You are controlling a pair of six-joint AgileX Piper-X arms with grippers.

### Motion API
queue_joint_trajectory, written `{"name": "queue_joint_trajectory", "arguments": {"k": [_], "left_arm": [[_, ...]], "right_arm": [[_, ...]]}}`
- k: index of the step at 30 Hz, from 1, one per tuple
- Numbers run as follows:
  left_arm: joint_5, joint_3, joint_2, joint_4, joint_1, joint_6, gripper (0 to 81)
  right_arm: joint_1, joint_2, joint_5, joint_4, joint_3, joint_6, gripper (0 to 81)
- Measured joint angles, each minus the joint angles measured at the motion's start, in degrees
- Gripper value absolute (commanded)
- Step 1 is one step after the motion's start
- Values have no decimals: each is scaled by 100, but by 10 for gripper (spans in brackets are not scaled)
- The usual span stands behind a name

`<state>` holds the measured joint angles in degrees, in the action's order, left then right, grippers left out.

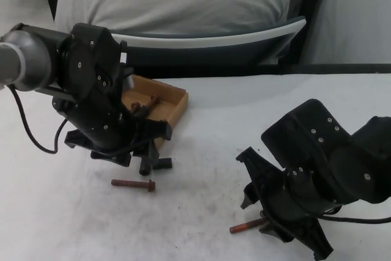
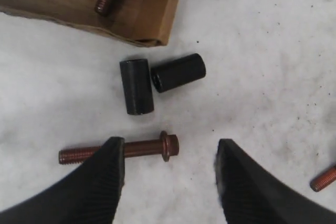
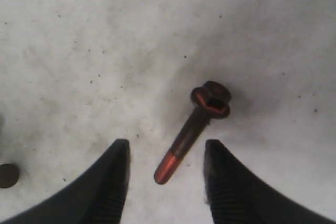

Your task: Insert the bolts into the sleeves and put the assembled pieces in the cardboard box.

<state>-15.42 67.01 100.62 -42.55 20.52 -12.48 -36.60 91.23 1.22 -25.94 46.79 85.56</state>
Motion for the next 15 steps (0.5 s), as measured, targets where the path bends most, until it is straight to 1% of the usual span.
{"name": "queue_joint_trajectory", "arguments": {"k": [5, 10, 15], "left_arm": [[261, 0, 0, 102, 0, 7, 504], [378, 79, 39, 256, 0, 7, 504], [415, 476, 473, -49, 0, 7, 504]], "right_arm": [[0, 171, -11, 84, -15, 0, 432], [0, 172, -285, 98, -15, -61, 432], [0, 302, -305, 98, -15, -68, 432]]}}
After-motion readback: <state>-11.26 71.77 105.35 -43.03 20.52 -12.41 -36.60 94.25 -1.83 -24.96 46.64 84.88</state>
